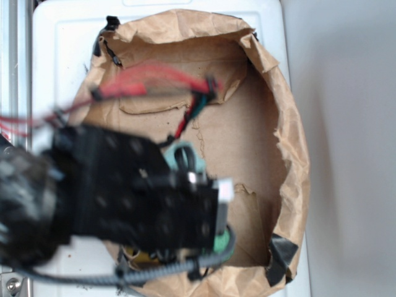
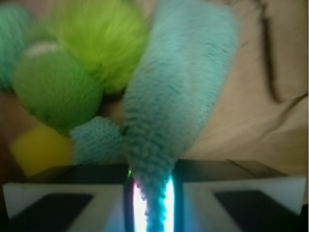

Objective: Grab the blue cloth.

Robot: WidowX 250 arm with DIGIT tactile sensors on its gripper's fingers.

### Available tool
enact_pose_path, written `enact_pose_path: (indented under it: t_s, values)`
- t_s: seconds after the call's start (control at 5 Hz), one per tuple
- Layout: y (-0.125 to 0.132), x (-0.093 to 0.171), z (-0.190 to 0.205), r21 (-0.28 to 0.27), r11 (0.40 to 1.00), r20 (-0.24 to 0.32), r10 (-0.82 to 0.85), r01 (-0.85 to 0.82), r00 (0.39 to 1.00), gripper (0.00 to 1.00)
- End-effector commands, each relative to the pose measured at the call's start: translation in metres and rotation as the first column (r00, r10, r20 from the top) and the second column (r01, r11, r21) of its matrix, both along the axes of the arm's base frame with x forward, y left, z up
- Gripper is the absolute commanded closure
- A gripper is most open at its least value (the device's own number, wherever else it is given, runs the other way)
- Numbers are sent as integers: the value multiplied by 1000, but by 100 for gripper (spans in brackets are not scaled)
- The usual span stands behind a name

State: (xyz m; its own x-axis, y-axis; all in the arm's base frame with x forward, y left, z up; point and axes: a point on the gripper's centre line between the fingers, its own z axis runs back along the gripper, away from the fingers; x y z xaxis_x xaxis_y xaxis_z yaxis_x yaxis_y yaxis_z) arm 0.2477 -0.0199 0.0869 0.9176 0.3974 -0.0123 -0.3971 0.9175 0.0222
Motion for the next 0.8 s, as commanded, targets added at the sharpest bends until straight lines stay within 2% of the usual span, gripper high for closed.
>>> enact_pose_path:
  t_s: [0.0,0.2,0.4,0.6]
  values:
    - [45,5,72,-7,997,172,83,-83,982,100]
    - [56,5,102,-3,997,244,78,-80,967,100]
    - [56,3,126,38,996,291,67,-82,954,100]
    - [55,2,145,17,996,290,77,-85,954,100]
